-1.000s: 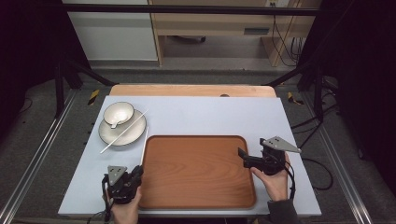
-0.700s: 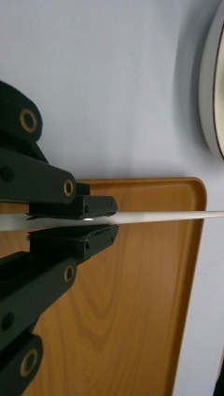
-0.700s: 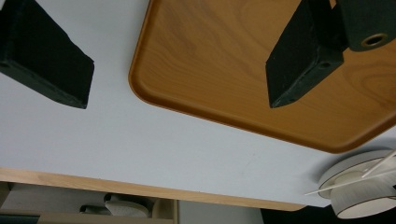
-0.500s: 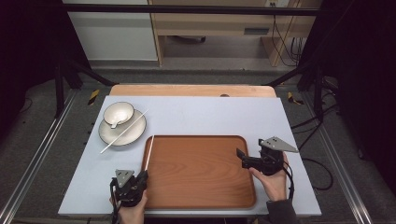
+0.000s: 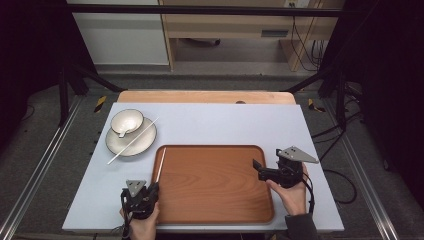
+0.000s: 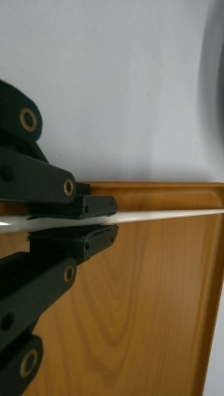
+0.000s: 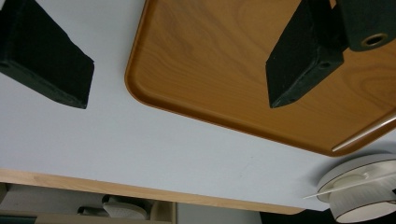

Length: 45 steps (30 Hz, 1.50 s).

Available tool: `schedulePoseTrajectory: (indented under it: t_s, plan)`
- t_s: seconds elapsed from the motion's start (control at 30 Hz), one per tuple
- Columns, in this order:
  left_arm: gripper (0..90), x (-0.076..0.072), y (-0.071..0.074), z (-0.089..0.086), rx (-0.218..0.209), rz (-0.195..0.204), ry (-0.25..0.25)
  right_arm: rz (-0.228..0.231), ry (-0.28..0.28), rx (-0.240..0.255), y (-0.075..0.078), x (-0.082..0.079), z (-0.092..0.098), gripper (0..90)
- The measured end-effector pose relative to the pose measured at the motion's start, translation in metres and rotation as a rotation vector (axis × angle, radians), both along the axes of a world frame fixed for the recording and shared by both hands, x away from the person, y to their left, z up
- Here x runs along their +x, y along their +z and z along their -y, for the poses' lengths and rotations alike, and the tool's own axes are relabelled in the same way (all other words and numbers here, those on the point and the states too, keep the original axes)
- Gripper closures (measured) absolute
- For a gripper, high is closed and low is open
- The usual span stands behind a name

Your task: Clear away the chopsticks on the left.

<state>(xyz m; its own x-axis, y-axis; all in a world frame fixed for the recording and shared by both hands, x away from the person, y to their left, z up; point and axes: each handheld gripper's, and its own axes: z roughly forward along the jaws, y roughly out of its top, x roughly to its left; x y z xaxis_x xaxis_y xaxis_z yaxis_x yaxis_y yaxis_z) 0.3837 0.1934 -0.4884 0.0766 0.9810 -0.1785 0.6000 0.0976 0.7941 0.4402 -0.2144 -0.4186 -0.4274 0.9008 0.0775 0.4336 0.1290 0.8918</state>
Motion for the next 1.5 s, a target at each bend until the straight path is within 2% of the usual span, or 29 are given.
schedulePoseTrajectory:
  t_s: [0.5,0.7,0.8,0.9,1.07,1.2,1.3,1.37,1.5]
  plan:
    - [80.5,0.002,0.001,0.001,0.004,0.001,-0.035,0.004,0.000,0.001,0.000,0.000,0.000,7.9]
    - [76.6,-0.001,0.007,-0.002,-0.005,0.045,-0.056,0.005,-0.001,0.004,0.001,-0.001,0.001,7.9]
    - [73.8,0.000,0.014,-0.007,-0.013,0.072,-0.085,0.006,-0.004,0.008,0.002,-0.001,0.002,7.9]
    - [68.9,0.001,0.022,-0.013,-0.028,0.120,-0.144,0.008,-0.006,0.005,0.002,-0.001,0.003,7.9]
    - [60.9,0.008,0.037,-0.023,0.009,0.158,-0.189,0.006,-0.006,0.008,0.002,-0.002,0.002,7.8]
    - [56.0,0.016,0.051,-0.032,0.022,0.195,-0.228,0.007,-0.005,0.006,0.002,-0.001,0.003,7.8]
    - [51.5,0.024,0.059,-0.040,0.024,0.204,-0.251,0.007,-0.008,0.011,0.003,-0.002,0.003,7.9]
    - [47.2,0.031,0.067,-0.046,0.026,0.191,-0.278,0.004,-0.008,0.013,0.003,-0.002,0.003,7.9]
    - [41.2,0.039,0.083,-0.056,0.073,0.200,-0.309,0.003,-0.007,0.012,0.003,-0.002,0.003,7.8]
